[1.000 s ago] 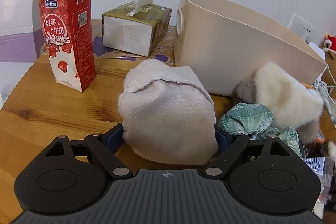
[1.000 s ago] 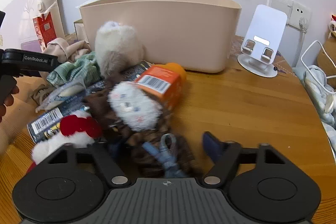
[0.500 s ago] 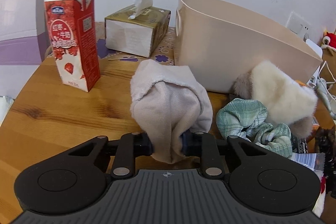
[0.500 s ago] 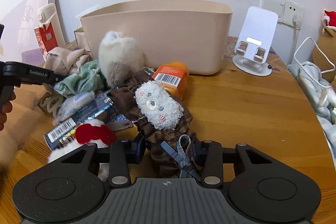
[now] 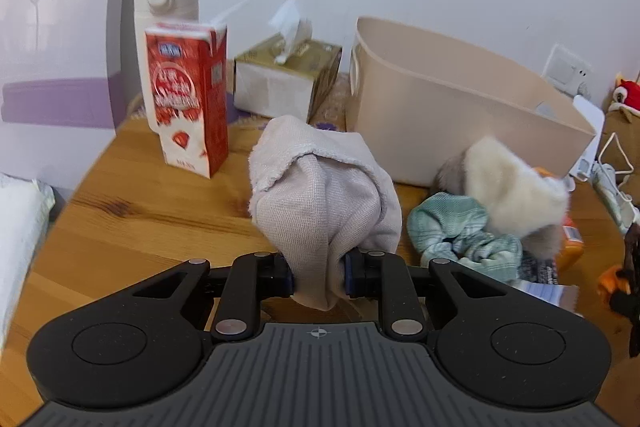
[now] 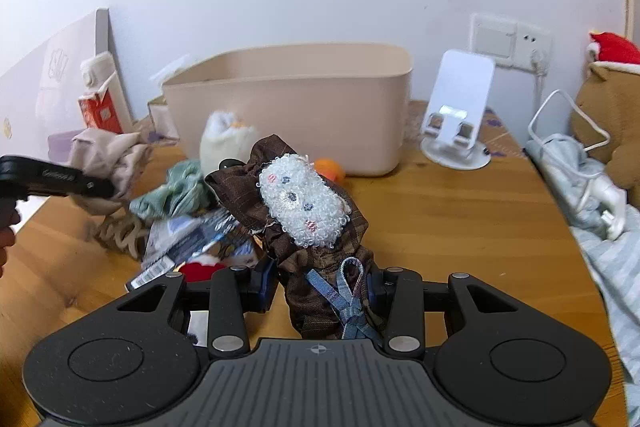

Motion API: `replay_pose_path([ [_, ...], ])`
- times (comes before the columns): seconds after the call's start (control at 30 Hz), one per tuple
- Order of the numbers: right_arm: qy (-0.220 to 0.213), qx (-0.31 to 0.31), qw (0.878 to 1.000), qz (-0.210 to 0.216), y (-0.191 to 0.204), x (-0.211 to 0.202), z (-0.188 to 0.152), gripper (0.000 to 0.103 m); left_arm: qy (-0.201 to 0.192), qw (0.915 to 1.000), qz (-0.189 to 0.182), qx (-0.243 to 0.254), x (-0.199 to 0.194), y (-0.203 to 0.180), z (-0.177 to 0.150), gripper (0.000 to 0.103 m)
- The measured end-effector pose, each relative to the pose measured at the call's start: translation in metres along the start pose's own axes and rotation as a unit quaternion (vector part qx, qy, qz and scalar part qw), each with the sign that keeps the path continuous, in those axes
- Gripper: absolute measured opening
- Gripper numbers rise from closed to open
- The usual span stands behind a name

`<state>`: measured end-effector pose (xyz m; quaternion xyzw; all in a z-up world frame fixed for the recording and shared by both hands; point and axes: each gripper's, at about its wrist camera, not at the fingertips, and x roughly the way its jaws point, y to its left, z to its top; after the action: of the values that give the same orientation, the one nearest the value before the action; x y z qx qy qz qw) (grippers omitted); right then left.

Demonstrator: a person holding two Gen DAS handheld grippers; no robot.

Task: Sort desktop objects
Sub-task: 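Lift the beige cloth and brown scrunchie up toward the basket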

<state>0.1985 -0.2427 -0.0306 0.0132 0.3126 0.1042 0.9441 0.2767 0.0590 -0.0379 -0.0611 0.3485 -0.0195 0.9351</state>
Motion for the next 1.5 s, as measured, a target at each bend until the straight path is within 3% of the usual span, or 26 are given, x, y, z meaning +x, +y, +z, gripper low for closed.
replay_pose_path([
  [0.13,-0.015,-0.006,1.000,-0.018,-0.004,-0.010,0.007,0.038,-0.028,0.9995,0.013,0.009,-0.023,-0.002,0.005,0.022],
  [0.3,-0.020,-0.005,1.000,-0.012,-0.009,-0.016,0.012,0.038,-0.052,0.9986,0.008,0.004,-0.042,-0.003,0.014,0.022],
  [0.83,0.067,0.021,0.998,-0.005,-0.019,0.028,-0.019,0.038,-0.040,0.9991,0.003,0.016,-0.042,-0.009,0.007,0.022],
  [0.93,0.075,0.037,0.997,-0.003,-0.025,0.030,-0.022,0.042,-0.040,0.9991,0.003,0.015,-0.042,-0.008,0.007,0.022],
  [1.0,0.079,0.044,0.996,-0.001,-0.029,0.031,-0.023,0.052,-0.041,0.9990,0.003,0.015,-0.042,-0.008,0.007,0.022],
  [1.17,0.074,0.055,0.996,0.014,-0.036,0.023,-0.025,0.063,-0.040,0.9991,0.002,0.015,-0.043,-0.007,0.007,0.022],
  [1.27,0.072,0.054,0.996,0.018,-0.037,0.020,-0.025,0.064,-0.039,0.9991,0.001,0.016,-0.043,-0.007,0.007,0.022],
  [1.33,0.074,0.049,0.996,0.015,-0.037,0.020,-0.026,0.056,-0.039,0.9991,0.000,0.016,-0.043,-0.008,0.006,0.022],
  [1.37,0.075,0.049,0.996,0.017,-0.037,0.021,-0.027,0.042,-0.038,0.9991,0.000,0.016,-0.043,-0.009,0.005,0.022],
  [1.5,0.064,0.057,0.996,0.016,-0.039,0.019,-0.028,0.032,-0.036,0.9992,0.000,0.017,-0.043,-0.011,0.004,0.022],
])
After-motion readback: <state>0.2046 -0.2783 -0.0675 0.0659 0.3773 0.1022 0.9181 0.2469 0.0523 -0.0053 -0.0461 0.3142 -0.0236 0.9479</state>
